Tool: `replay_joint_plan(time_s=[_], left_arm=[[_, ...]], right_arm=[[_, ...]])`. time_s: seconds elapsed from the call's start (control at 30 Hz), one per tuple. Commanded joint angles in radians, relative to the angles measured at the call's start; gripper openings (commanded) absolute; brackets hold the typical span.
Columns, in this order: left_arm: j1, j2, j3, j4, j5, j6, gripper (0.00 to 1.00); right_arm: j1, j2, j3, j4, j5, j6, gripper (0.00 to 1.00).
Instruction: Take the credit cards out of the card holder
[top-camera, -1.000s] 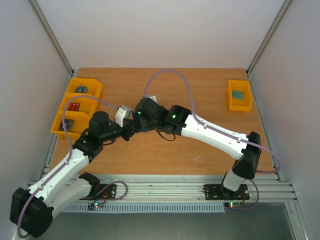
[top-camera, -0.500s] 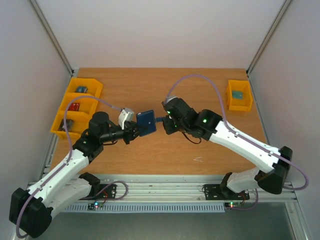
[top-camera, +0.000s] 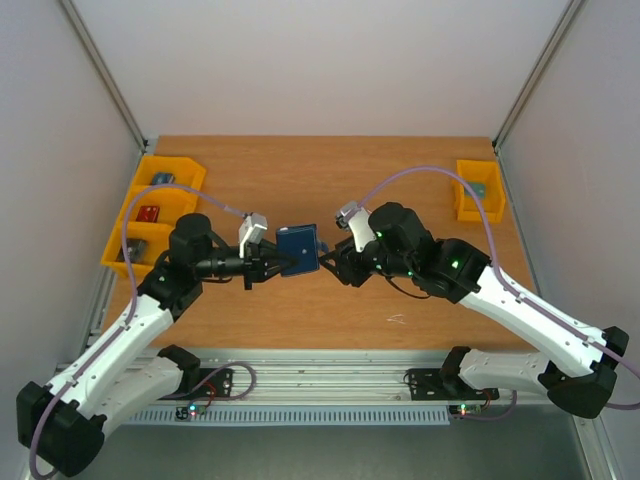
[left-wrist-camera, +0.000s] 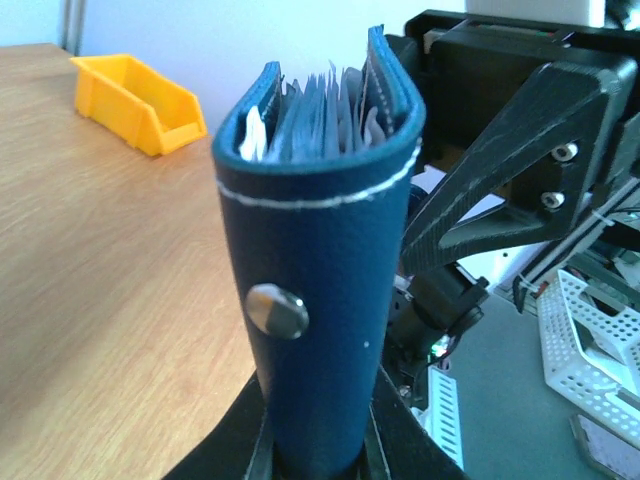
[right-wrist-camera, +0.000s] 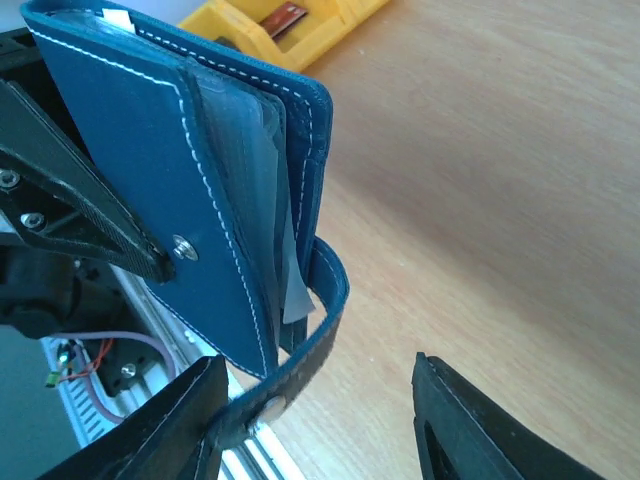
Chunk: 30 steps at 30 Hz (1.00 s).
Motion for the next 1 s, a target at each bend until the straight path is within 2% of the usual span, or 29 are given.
replay_joint_plan(time_s=[0.0,0.17,0.33,0.57,0.77,0.97], left_arm=[[0.003,-0.014,0.044,0.058,0.113,-0.037,0.0],[0.003,-0.011,0.05,0.103,0.203,-0.004,0.0],[0.003,-0.014,0.056,0.118,0.311,0.031,0.0],[0.002,-0.013,0.061,0.113,0.346,0.044,0.0],[0.002,0.0,0.073,0.102,0.303,0.046,0.0],[0.002,-0.008,0.073,0.076,0.314,0.064,0.0]], right_arm=[[-0.003,-0.026,-0.029,0.087,-0.064,0.009,0.52],[-0.003,-0.035,-0.01,0.095,-0.061,-0.008,0.5],[-0.003,-0.055,-0.009,0.06,-0.033,-0.028,0.41],[-0.004,-0.08,0.016,-0.002,-0.054,-0.057,0.4],[-0.003,-0.024,0.049,0.011,-0.208,-0.075,0.48],[-0.004,-0.04,0.044,0.022,-0.356,-0.113,0.54]])
